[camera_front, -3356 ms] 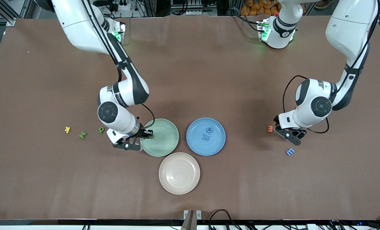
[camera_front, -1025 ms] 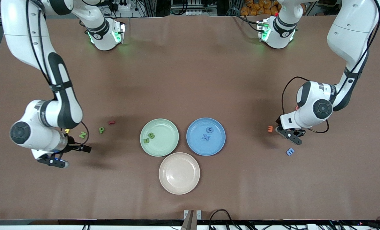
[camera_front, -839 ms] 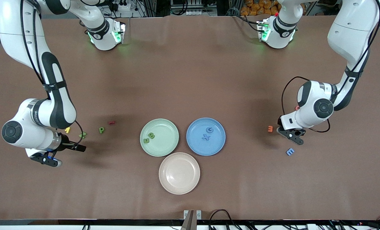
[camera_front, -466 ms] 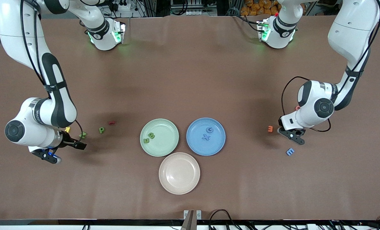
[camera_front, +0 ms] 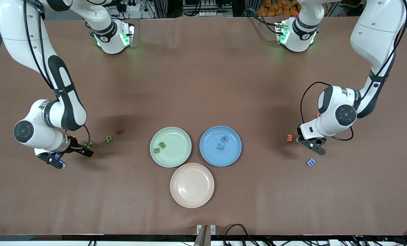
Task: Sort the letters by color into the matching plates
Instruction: 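Grasp the blue a with the left gripper while the right gripper returns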
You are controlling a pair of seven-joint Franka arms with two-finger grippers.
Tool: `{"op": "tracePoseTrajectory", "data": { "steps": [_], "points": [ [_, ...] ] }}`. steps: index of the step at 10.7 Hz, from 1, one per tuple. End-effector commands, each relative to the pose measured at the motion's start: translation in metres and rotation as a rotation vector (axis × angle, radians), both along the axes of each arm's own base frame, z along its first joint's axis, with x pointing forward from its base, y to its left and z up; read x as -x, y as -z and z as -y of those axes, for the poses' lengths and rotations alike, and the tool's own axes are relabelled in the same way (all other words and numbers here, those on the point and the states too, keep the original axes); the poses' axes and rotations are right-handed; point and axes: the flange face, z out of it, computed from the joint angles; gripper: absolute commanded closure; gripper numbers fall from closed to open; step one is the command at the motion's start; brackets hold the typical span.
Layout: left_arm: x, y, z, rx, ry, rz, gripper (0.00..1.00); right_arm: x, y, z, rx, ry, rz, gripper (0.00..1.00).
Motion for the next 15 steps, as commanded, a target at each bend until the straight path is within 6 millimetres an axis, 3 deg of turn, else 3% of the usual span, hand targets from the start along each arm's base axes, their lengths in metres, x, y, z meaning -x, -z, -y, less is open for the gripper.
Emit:
{"op": "tracePoseTrajectory", "data": {
  "steps": [1, 3, 7, 12, 15],
  "points": [
    [-0.01, -0.025, 0.008, -0.011, -0.05, 0.037, 1.0, 0.024, -0.011, 0.01, -0.002, 0.026, 0.037, 0.0],
    [-0.019, -0.036, 0.025, 0.006, -0.092, 0.056, 1.0, 0.033, -0.004, 0.014, 0.0, 0.027, 0.043, 0.0],
    [-0.03, -0.048, 0.099, 0.034, -0.21, 0.086, 1.0, 0.04, 0.009, 0.015, 0.007, 0.027, 0.05, 0.02],
    [-0.029, -0.052, 0.182, 0.071, -0.343, 0.109, 1.0, 0.042, 0.015, 0.01, 0.008, 0.017, 0.057, 0.2],
    [-0.023, -0.06, 0.232, 0.099, -0.386, 0.126, 1.0, 0.043, 0.022, 0.008, 0.012, 0.013, 0.065, 0.23]
  ]
}}
